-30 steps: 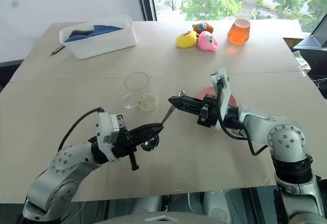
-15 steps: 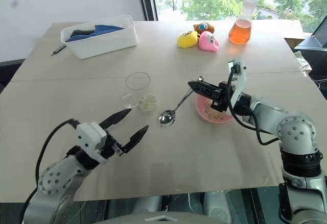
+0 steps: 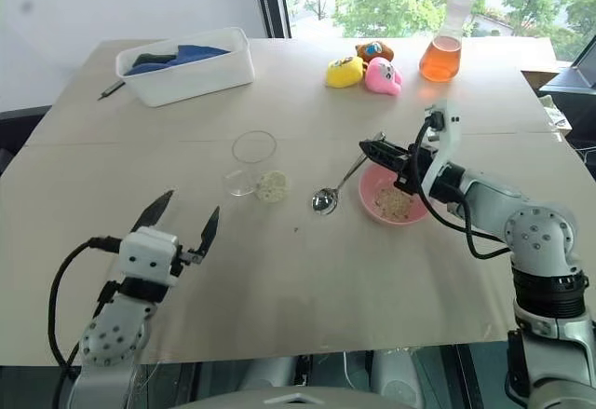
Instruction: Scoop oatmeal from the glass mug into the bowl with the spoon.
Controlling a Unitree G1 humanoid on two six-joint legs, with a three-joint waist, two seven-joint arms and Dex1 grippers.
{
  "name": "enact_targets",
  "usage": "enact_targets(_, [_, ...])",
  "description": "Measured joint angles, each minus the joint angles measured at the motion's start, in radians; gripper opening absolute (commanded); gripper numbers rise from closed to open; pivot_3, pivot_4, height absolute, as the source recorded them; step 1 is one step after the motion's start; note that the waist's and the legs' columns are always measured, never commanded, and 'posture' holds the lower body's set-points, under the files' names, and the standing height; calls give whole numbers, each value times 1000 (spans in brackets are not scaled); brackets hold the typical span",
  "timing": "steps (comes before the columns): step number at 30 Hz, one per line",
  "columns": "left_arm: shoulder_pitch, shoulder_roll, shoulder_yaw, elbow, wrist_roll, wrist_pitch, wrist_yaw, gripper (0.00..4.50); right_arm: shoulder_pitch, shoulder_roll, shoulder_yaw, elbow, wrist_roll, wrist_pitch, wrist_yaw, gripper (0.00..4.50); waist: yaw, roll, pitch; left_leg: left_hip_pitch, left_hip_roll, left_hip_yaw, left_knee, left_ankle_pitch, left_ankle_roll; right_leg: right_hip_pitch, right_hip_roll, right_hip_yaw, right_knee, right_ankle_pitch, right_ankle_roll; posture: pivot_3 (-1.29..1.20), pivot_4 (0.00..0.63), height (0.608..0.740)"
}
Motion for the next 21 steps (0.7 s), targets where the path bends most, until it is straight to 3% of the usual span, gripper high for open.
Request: enact_targets(21, [-213, 16, -42, 162, -39, 44, -21, 3758, 0, 35, -6, 1, -88, -9, 32, 0, 1, 0, 0, 0, 0, 0, 0, 2, -3, 0, 0, 0, 0, 0, 0, 0, 150, 740])
